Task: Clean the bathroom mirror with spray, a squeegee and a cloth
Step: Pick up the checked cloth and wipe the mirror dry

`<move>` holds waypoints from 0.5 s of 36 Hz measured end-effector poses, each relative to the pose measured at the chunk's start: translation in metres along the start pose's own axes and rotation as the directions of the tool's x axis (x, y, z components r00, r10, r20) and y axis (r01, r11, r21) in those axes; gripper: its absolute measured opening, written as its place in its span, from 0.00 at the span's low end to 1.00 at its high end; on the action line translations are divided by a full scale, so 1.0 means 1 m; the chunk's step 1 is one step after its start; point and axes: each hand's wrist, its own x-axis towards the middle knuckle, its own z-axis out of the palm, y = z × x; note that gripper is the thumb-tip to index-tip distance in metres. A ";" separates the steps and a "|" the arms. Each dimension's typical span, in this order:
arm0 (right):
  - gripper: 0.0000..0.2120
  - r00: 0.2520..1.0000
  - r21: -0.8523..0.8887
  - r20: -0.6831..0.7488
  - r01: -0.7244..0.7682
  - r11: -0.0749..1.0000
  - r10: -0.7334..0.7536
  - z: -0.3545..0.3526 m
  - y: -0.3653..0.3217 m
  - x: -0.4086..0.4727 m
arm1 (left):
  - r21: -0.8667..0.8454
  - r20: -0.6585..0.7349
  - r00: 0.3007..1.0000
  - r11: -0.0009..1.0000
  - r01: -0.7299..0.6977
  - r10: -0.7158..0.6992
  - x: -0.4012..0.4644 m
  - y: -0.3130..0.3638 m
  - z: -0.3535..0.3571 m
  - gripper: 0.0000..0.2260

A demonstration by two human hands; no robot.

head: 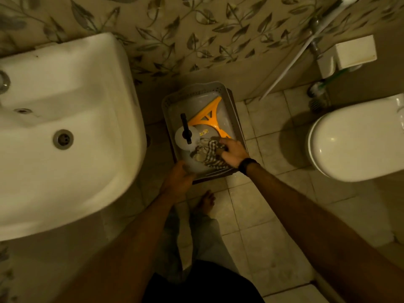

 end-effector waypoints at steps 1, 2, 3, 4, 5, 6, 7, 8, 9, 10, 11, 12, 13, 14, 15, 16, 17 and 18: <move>0.20 1.000 0.081 -0.015 -0.019 0.997 0.020 -0.010 -0.006 -0.010 | -0.012 -0.002 1.000 1.000 -0.018 0.018 -0.007 0.009 -0.002 0.16; 0.19 0.999 0.182 -0.023 -0.041 0.982 0.046 -0.019 -0.012 -0.017 | -0.031 -0.007 1.000 0.999 -0.019 0.019 -0.014 0.018 -0.003 0.16; 0.16 0.997 0.288 -0.030 -0.055 0.956 0.067 -0.029 -0.020 -0.025 | -0.055 -0.008 1.000 0.998 -0.013 0.013 -0.021 0.028 -0.006 0.16; 0.11 0.997 0.380 -0.031 -0.052 0.924 0.069 -0.039 -0.031 -0.033 | -0.084 -0.005 1.000 0.996 0.007 -0.008 -0.028 0.038 -0.008 0.17; 0.06 0.998 0.450 -0.025 -0.045 0.892 0.063 -0.050 -0.041 -0.042 | -0.125 -0.005 1.000 0.992 0.016 -0.017 -0.035 0.046 -0.011 0.19; 0.04 0.998 0.523 -0.028 -0.027 0.852 0.049 -0.059 -0.051 -0.049 | -0.158 0.003 1.000 0.987 0.014 -0.014 -0.044 0.057 -0.015 0.21; 0.06 0.999 0.596 -0.027 -0.021 0.803 0.046 -0.067 -0.063 -0.058 | -0.200 0.019 1.000 0.980 0.013 -0.009 -0.054 0.066 -0.019 0.23; 0.11 0.998 0.662 -0.029 -0.016 0.749 0.047 -0.075 -0.073 -0.066 | -0.249 0.041 0.999 0.968 -0.008 0.019 -0.063 0.076 -0.024 0.21; 0.14 0.999 0.707 -0.031 -0.009 0.707 0.044 -0.083 -0.085 -0.073 | -0.303 0.071 0.997 0.953 -0.017 0.041 -0.076 0.087 -0.030 0.16; 0.12 0.999 0.750 -0.027 0.005 0.661 0.023 -0.088 -0.095 -0.081 | -0.373 0.112 0.992 0.928 -0.012 0.058 -0.087 0.096 -0.033 0.11; 0.09 1.000 0.782 -0.027 0.025 0.623 -0.005 -0.096 -0.110 -0.092 | -0.436 0.133 0.988 0.900 -0.016 0.082 -0.099 0.104 -0.040 0.10; 0.09 0.999 0.813 -0.028 0.044 0.580 -0.036 -0.100 -0.122 -0.102 | -0.499 0.143 0.984 0.867 -0.021 0.107 -0.110 0.110 -0.046 0.12; 0.10 0.997 0.835 -0.028 0.061 0.547 -0.068 -0.106 -0.135 -0.113 | -0.543 0.143 0.980 0.839 -0.039 0.138 -0.119 0.116 -0.051 0.13; 0.10 0.994 0.855 -0.029 0.077 0.513 -0.102 -0.113 -0.150 -0.124 | -0.579 0.110 0.977 0.811 -0.084 0.180 -0.125 0.121 -0.058 0.13; 0.11 0.990 0.872 -0.026 0.089 0.482 -0.136 -0.119 -0.160 -0.132 | -0.606 0.079 0.976 0.787 -0.113 0.201 -0.130 0.124 -0.062 0.13; 0.11 0.984 0.875 -0.034 0.112 0.470 -0.172 -0.127 -0.175 -0.142 | -0.626 0.040 0.970 0.763 -0.162 0.238 -0.135 0.125 -0.072 0.17; 0.11 0.979 0.873 -0.038 0.131 0.471 -0.200 -0.133 -0.187 -0.150 | -0.622 0.031 0.958 0.756 -0.205 0.285 -0.137 0.126 -0.081 0.26; 0.11 0.973 0.870 -0.036 0.143 0.472 -0.227 -0.140 -0.202 -0.159 | -0.598 0.039 0.941 0.762 -0.248 0.337 -0.138 0.126 -0.090 0.34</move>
